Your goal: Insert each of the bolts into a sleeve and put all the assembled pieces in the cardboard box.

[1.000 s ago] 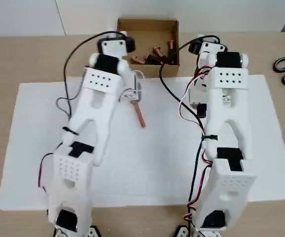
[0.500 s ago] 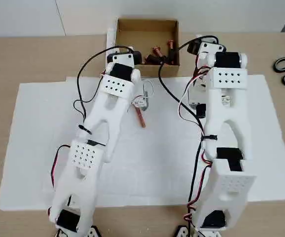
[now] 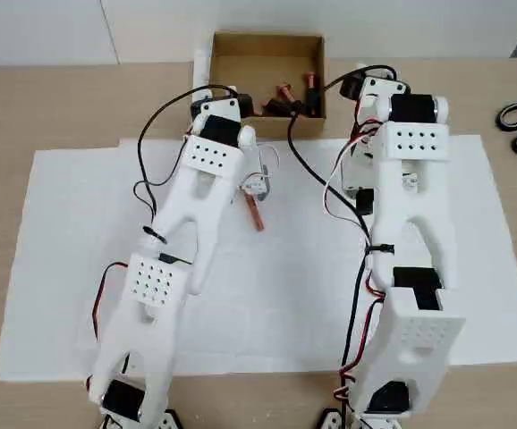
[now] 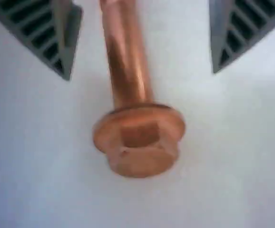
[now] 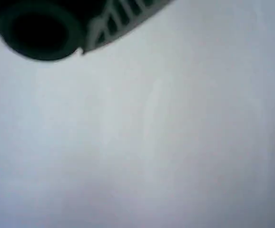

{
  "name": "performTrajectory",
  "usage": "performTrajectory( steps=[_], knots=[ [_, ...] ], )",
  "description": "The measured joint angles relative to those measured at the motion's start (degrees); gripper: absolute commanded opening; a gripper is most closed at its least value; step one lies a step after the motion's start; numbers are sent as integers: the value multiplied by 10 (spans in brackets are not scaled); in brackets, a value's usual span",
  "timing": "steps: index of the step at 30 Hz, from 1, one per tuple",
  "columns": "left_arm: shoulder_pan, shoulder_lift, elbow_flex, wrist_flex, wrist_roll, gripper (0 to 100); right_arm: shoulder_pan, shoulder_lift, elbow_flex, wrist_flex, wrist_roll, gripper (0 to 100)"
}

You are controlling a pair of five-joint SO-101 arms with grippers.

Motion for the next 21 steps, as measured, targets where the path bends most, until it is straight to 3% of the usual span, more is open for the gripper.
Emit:
performTrajectory(
  steps=[5, 11, 21],
  knots=[
    [0, 0, 0, -4, 0, 171, 0, 0, 0, 0, 0, 4],
    [0, 0, 0, -26, 1, 70, 0, 0, 0, 0, 0, 4],
    [1, -3, 57, -75, 4, 68, 0, 0, 9, 0, 0, 4]
  ],
)
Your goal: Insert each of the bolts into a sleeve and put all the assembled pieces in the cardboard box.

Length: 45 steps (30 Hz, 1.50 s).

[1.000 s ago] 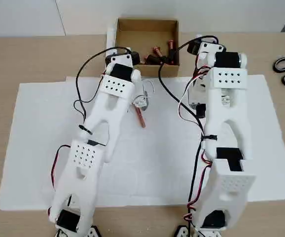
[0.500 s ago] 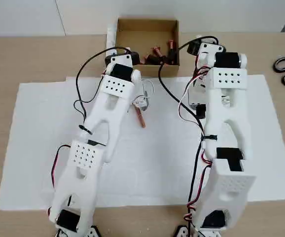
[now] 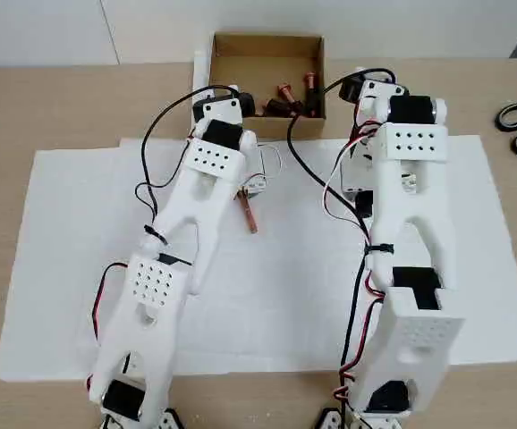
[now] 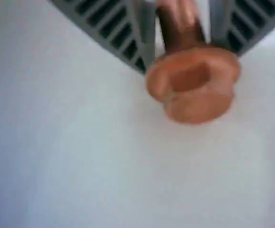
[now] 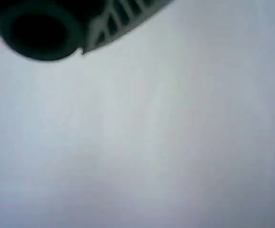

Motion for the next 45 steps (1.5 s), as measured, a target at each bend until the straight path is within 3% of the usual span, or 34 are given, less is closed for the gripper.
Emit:
performTrajectory(
  steps=[8, 11, 21, 29, 37, 45],
  knots=[
    [1, 0, 4, -3, 0, 58, 0, 0, 0, 0, 0, 4],
    [1, 0, 4, -4, 0, 2, 0, 0, 0, 0, 0, 4],
    [3, 0, 2, -4, -4, 6, 0, 0, 0, 0, 0, 4],
    [-2, 4, -151, 55, -78, 6, -11, -11, 1, 0, 0, 3],
    [-29, 4, -287, 76, -116, 6, -67, -161, 1, 0, 0, 3],
    [-48, -2, -298, 76, -116, 6, -96, -344, 1, 0, 0, 3]
  ],
)
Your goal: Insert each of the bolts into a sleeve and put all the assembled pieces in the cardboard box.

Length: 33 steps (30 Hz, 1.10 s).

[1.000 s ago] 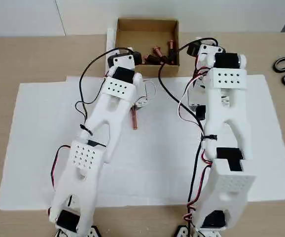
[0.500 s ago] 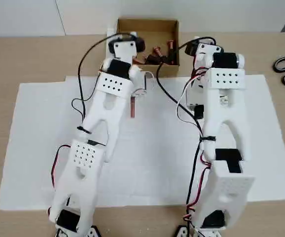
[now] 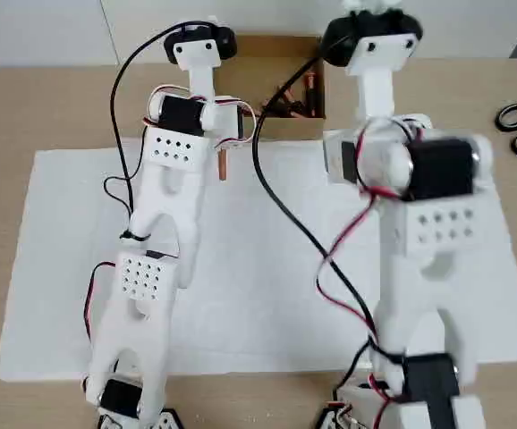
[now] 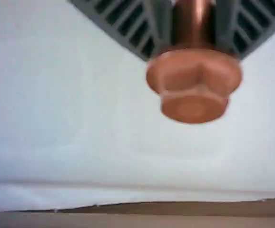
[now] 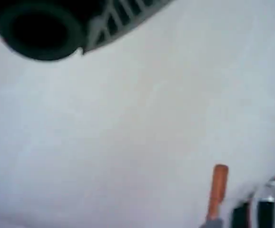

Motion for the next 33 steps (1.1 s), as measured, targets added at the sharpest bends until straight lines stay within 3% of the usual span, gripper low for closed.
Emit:
performTrajectory(
  steps=[6, 16, 33],
  knots=[
    [0, -115, 27, 0, -28, 6, -6, -135, 77, 1, 0, 3],
    [0, -361, 260, 0, -38, 6, -35, -363, 384, -25, 0, 3],
    [2, -676, 499, 0, -38, 6, -39, -590, 881, -482, 0, 3]
  ],
)
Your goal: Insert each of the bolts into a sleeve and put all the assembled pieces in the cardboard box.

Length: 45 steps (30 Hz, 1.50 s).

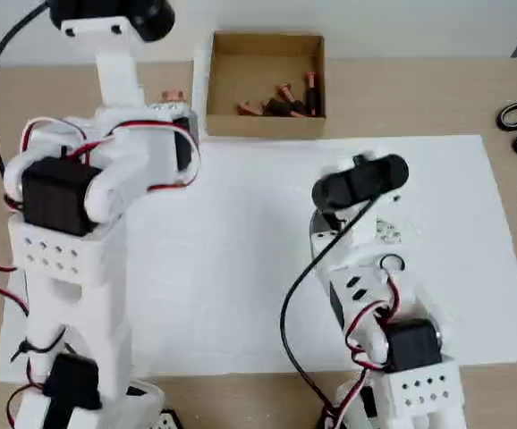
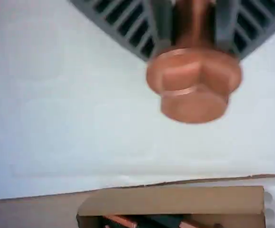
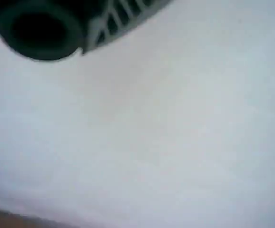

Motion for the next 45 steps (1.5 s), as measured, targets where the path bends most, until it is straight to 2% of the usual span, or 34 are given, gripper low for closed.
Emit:
performTrajectory(
  steps=[9, 15, 19, 26, 29, 33, 36, 45],
  knots=[
    [11, -25, 31, 0, 0, 6, -1, -175, 160, -98, 0, 3],
    [66, -26, 31, 0, 0, 6, -62, -319, 305, -215, 0, 3],
    [92, -49, 32, 0, 0, 6, -83, -322, 340, -251, 0, 3],
    [120, -208, 40, 0, 0, 6, -88, -328, 343, -257, 0, 3],
    [112, -267, 91, 0, 0, 6, -88, -328, 344, -257, 0, 3],
    [107, -307, 220, -10, 3, 6, -114, -329, 349, -258, 0, 3],
    [107, -344, 322, -82, 4, 6, -129, -328, 367, -258, 0, 3],
    [107, -432, 672, -422, 8, 6, -153, -328, 377, -258, 0, 3]
  ],
)
